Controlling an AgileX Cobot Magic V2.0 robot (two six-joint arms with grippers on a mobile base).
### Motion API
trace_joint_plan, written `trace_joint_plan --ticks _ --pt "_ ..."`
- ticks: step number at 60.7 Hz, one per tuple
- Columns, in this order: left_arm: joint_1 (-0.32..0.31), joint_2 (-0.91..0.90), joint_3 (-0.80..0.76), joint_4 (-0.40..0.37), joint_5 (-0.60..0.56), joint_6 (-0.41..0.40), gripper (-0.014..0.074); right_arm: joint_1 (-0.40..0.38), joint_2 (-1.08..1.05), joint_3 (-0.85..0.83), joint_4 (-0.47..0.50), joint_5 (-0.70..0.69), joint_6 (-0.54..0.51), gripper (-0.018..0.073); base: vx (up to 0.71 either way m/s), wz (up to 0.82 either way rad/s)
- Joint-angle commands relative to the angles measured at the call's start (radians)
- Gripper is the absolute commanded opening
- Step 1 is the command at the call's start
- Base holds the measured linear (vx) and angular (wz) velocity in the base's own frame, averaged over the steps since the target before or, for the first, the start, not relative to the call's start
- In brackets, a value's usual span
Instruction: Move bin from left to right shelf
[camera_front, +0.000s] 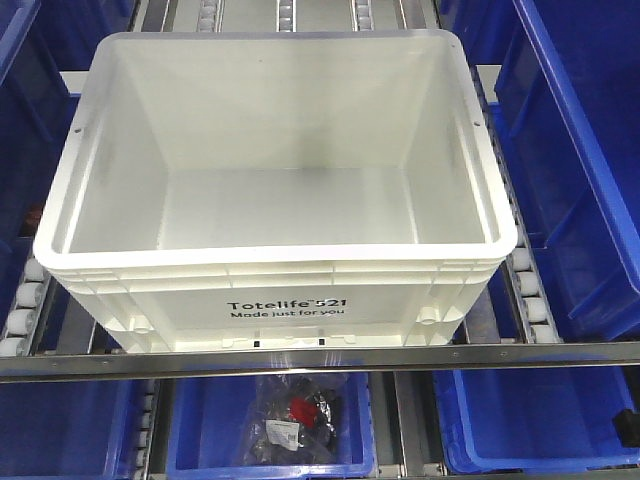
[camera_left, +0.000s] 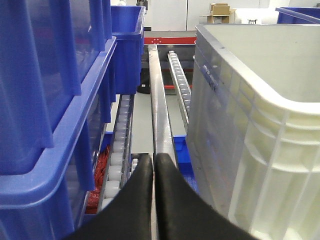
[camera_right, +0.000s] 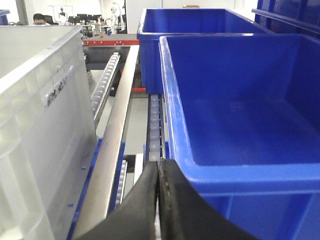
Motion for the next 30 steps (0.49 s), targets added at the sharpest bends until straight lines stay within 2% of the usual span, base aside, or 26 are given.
trace_joint_plan --ticks 1,8,18,25,30 --pt "0.002 -0.010 -0.048 -0.002 -0.099 -0.009 -0.0008 0.000 -0.008 -0.003 -0.009 -0.121 -0.007 -0.0007 0.00 0.00" --pt "0.002 -0.010 -0.144 -0.002 -0.099 -0.008 -0.0008 0.000 -0.008 -0.092 -0.009 -0.090 -0.007 -0.0007 0.00 0.00" --pt "0.002 -0.010 -0.348 -0.002 -0.023 -0.008 -0.0008 0.000 -0.005 -0.280 -0.010 0.032 -0.007 -0.0007 0.00 0.00" --pt "0.002 0.010 -0.515 -0.002 0.128 -0.008 -0.0008 0.000 0.036 -0.436 -0.023 0.151 -0.014 -0.0007 0.00 0.00" --pt "0.002 0.062 -0.633 -0.001 0.279 -0.006 -0.0008 0.000 0.091 -0.541 -0.035 0.240 -0.016 -0.0007 0.00 0.00"
